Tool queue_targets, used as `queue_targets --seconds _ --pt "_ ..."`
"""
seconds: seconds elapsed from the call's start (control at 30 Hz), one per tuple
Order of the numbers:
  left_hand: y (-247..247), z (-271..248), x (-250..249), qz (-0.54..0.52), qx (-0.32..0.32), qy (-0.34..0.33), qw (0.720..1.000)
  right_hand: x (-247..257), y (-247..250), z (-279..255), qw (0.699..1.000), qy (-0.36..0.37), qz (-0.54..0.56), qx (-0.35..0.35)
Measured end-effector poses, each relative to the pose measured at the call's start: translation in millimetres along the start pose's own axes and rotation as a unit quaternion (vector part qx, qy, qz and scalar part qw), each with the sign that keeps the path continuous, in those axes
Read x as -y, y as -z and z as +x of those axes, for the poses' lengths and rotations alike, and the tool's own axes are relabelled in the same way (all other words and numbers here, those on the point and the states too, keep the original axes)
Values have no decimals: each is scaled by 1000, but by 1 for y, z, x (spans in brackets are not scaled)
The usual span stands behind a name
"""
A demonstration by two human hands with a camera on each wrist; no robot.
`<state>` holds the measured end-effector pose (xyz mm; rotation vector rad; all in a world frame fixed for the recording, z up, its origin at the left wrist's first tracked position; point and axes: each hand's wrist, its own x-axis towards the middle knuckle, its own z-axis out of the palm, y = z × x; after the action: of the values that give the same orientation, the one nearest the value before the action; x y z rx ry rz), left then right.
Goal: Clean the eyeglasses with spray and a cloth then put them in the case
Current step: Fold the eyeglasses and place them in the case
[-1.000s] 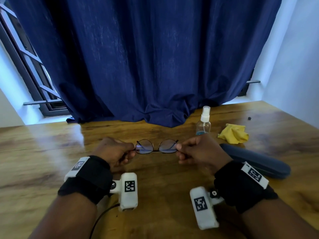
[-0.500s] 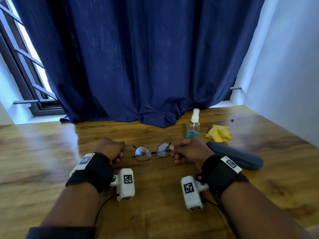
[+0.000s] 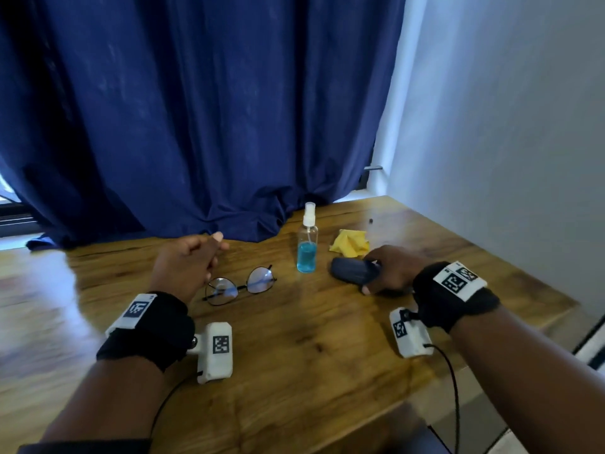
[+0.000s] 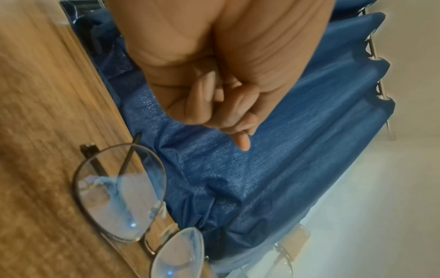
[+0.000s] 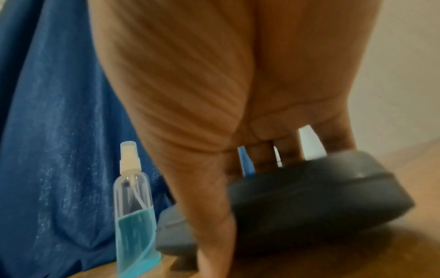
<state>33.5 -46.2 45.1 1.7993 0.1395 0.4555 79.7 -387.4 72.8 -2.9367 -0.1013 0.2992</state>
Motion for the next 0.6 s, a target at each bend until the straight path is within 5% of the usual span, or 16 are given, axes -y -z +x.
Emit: queue_targets --seconds 0.13,0.27,0.5,0.6 --pt "-5 -4 -4 -21 9 -36 999 4 8 -9 997 55 -21 41" --pt "-6 -8 -11 -64 18 -69 995 36 20 -27 980 192 26 45" --pt "-4 -5 -27 -74 40 -5 996 128 13 -17 927 361 82 -63" --pt "9 -2 -27 -71 49 2 996 153 2 5 894 415 3 -167"
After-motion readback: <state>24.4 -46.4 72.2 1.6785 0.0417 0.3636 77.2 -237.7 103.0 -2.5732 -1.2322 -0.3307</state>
